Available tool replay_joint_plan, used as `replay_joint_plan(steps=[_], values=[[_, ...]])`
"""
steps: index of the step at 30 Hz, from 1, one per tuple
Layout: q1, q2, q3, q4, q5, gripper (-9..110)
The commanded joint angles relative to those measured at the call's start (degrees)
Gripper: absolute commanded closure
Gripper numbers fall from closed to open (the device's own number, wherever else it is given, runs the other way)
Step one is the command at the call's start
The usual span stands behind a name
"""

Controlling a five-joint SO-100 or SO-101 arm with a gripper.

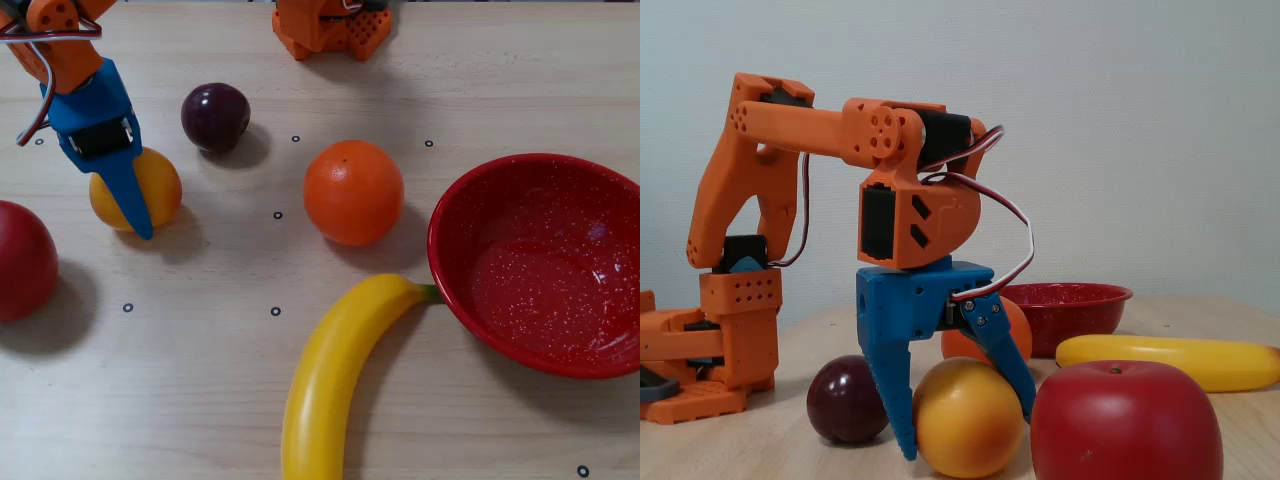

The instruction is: Put peach in the red bowl.

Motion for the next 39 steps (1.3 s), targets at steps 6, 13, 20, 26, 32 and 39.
replay_joint_plan(steps=[6, 13, 20, 26, 32, 39], values=[[-1.8, 4.2, -1.1, 1.2, -2.7, 102], [-1.8, 5.5, -1.1, 2.9, -3.6, 102], [-1.6, 7.3, -1.0, 0.4, -2.6, 102], [-1.3, 8.8, -2.2, 0.2, -2.5, 102], [-1.3, 10.1, -5.8, 1.9, -1.8, 102], [-0.9, 11.5, -9.6, 4.0, -1.3, 102]])
